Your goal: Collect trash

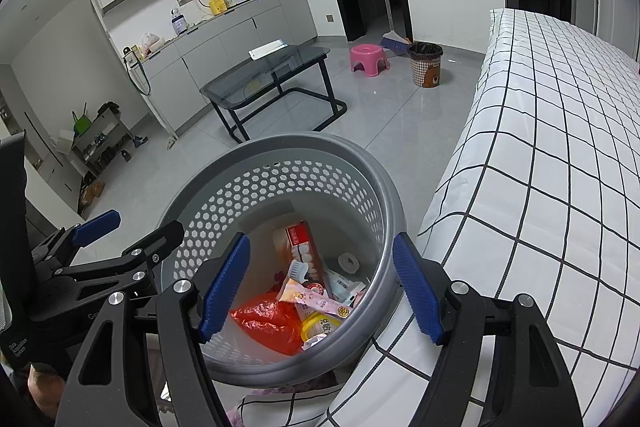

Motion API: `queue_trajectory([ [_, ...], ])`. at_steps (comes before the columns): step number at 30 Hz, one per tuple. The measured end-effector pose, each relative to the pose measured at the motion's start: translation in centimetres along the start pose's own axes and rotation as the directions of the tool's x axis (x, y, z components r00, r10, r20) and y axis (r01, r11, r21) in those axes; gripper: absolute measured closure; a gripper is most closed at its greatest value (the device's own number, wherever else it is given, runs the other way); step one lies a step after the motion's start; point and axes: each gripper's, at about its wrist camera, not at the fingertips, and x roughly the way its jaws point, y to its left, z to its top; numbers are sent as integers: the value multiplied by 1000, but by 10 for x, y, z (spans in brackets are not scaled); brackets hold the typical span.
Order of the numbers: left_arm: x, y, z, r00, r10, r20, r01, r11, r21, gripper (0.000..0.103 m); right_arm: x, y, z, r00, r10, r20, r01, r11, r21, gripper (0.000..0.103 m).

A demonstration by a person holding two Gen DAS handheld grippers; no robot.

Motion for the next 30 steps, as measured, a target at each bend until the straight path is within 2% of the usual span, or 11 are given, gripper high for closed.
queue_trajectory([
  [30,2,-2,-1,1000,-1,-3,1,1000,-3,7,0,1,0,1000,-1,-1,1,1000,-1,32],
])
